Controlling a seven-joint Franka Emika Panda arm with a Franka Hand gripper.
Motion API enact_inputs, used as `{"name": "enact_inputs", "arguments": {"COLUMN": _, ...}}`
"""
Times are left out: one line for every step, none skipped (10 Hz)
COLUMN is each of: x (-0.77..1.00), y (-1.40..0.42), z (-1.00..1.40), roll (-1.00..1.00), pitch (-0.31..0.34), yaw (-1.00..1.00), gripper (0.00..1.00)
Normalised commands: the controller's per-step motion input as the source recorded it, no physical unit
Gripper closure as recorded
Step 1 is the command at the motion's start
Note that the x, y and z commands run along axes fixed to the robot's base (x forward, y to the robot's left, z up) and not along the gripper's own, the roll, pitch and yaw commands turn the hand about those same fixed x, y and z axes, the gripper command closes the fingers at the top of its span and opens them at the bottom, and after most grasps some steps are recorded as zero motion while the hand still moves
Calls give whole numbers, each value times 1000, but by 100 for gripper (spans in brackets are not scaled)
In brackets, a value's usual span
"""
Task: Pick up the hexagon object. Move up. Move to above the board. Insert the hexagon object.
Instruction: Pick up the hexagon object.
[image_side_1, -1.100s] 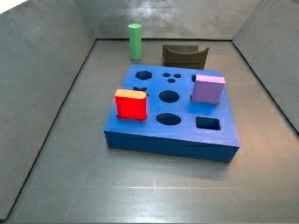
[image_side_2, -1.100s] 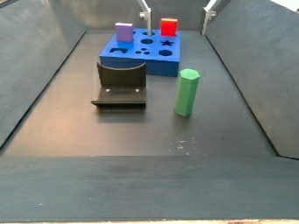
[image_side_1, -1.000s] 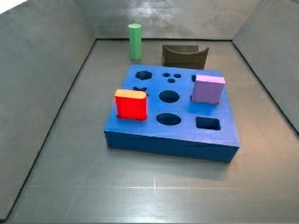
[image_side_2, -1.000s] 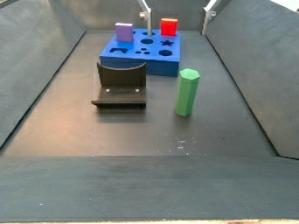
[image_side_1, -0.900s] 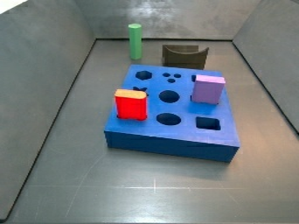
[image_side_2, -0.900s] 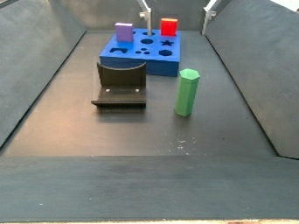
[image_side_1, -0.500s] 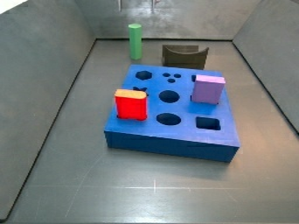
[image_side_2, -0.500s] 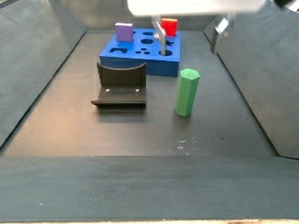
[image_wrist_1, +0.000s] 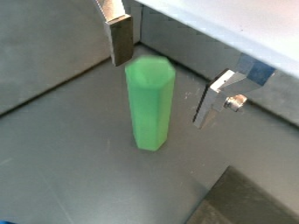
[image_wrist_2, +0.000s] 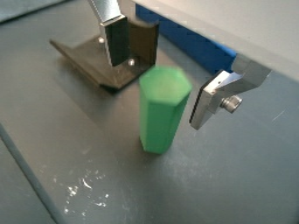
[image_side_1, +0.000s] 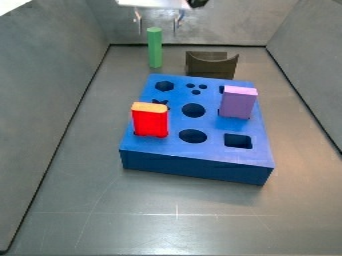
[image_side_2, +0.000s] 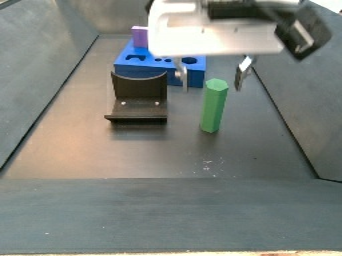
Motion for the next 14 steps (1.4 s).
{"name": "enact_inputs", "arguments": {"x": 49, "y": 0, "z": -806, "roll": -36, "pitch": 31, "yaw": 23, "gripper": 0}}
{"name": "enact_inputs", "arguments": {"x": 0, "y": 6, "z": -437, "roll": -103, "pitch": 0, "yaw": 0, "gripper": 0}}
{"name": "enact_inputs", "arguments": {"x": 0, "y": 0, "z": -257, "roll": -89, "pitch": -27, "yaw": 0, "gripper": 0}}
{"name": "enact_inputs", "arguments": {"x": 0, "y": 0, "z": 0, "roll": 0, "pitch": 0, "yaw": 0, "gripper": 0}}
{"name": "enact_inputs", "arguments": {"x": 0, "y": 0, "z": 0, "roll": 0, "pitch": 0, "yaw": 0, "gripper": 100}}
{"name": "enact_inputs", "arguments": {"x": 0, "y": 0, "z": 0, "roll": 0, "pitch": 0, "yaw": 0, "gripper": 100}}
{"name": "enact_inputs", "arguments": {"x": 0, "y": 0, "z": 0, "roll": 0, "pitch": 0, "yaw": 0, "gripper": 100}}
{"name": "enact_inputs", "arguments": {"x": 0, "y": 0, "z": 0, "roll": 0, "pitch": 0, "yaw": 0, "gripper": 100}}
{"name": "enact_inputs", "arguments": {"x": 0, "y": 0, "z": 0, "roll": 0, "pitch": 0, "yaw": 0, "gripper": 100}}
{"name": "enact_inputs", "arguments": {"x": 0, "y": 0, "z": 0, "roll": 0, "pitch": 0, "yaw": 0, "gripper": 100}}
{"name": "enact_inputs", "arguments": {"x": 0, "y": 0, "z": 0, "roll": 0, "pitch": 0, "yaw": 0, "gripper": 100}}
{"name": "enact_inputs", "arguments": {"x": 0, "y": 0, "z": 0, "roll": 0, "pitch": 0, "yaw": 0, "gripper": 100}}
{"name": "enact_inputs", "arguments": {"x": 0, "y": 0, "z": 0, "roll": 0, "pitch": 0, "yaw": 0, "gripper": 100}}
{"name": "enact_inputs", "arguments": {"x": 0, "y": 0, "z": 0, "roll": 0, "pitch": 0, "yaw": 0, "gripper": 100}}
